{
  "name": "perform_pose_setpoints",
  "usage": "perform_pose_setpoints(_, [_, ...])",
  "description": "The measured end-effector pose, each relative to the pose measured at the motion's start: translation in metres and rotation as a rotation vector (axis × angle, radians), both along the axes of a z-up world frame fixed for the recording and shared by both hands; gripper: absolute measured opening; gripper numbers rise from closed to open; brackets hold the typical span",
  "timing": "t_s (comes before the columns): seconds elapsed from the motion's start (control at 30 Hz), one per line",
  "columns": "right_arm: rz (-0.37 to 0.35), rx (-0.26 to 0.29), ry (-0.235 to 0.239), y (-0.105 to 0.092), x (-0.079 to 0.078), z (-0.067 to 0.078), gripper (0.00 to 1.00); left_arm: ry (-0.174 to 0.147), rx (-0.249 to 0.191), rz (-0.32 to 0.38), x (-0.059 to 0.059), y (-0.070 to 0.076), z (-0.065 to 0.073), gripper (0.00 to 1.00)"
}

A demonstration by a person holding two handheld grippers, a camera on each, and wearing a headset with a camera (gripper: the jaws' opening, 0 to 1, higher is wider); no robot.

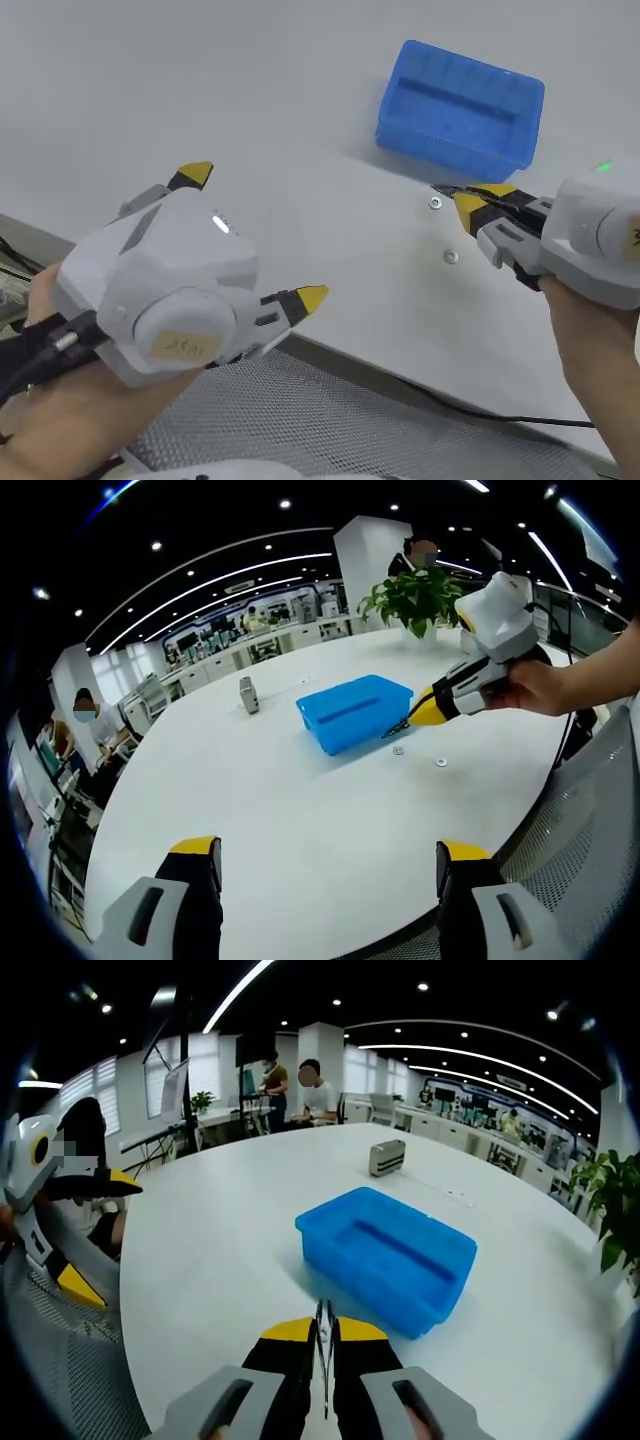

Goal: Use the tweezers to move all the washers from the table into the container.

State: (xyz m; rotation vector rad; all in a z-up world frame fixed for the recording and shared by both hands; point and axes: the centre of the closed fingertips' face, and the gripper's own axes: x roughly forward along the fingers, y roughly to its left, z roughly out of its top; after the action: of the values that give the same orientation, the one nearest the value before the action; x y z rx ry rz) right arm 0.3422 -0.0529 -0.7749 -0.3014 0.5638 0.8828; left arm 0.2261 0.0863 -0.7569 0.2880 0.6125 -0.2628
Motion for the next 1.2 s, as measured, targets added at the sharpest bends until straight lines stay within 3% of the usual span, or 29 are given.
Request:
perform_pose_setpoints(0.27, [0.002, -0.004, 0.009, 0.000, 0.000, -0.001, 0.02, 0.006, 0.001, 0.001, -0.001, -0.001, 0.001, 0.91])
perform_pose_setpoints(0.5, [-0.002, 0.017, 0.009, 0.000, -0.004, 0.010, 0.02, 0.003, -0.001, -0.002, -0.001, -0.002, 0.003, 0.89])
perform_pose_setpoints(0.63, [-0.001, 0.036, 0.014, 0.002, -0.007, 0.018, 0.02, 0.005, -0.017, 0.001, -0.002, -0.002, 0.006, 0.83])
perform_pose_setpoints(0.7, [-0.014, 0.089, 0.030, 0.005, -0.008, 0.027, 0.02, 0.005, -0.044, 0.001, -0.001, -0.003, 0.010, 0.76])
perform_pose_setpoints(0.8, [-0.048, 0.200, 0.074, 0.011, -0.010, 0.044, 0.02, 0.010, -0.080, -0.011, 0.001, -0.007, 0.014, 0.75])
perform_pose_setpoints(0.87, [-0.058, 0.284, 0.109, 0.017, -0.013, 0.056, 0.02, 0.018, -0.095, -0.034, 0.005, -0.012, 0.015, 0.77])
perform_pose_setpoints(0.97, [-0.053, 0.359, 0.147, 0.025, -0.020, 0.068, 0.02, 0.012, -0.139, -0.082, 0.020, -0.026, 0.022, 0.74])
perform_pose_setpoints(1.07, [-0.042, 0.409, 0.160, 0.029, -0.025, 0.075, 0.02, 0.012, -0.189, -0.124, 0.033, -0.043, 0.025, 0.71])
perform_pose_setpoints(1.2, [-0.010, 0.439, 0.152, 0.038, -0.035, 0.092, 0.02, 0.023, -0.210, -0.172, 0.045, -0.060, 0.022, 0.70])
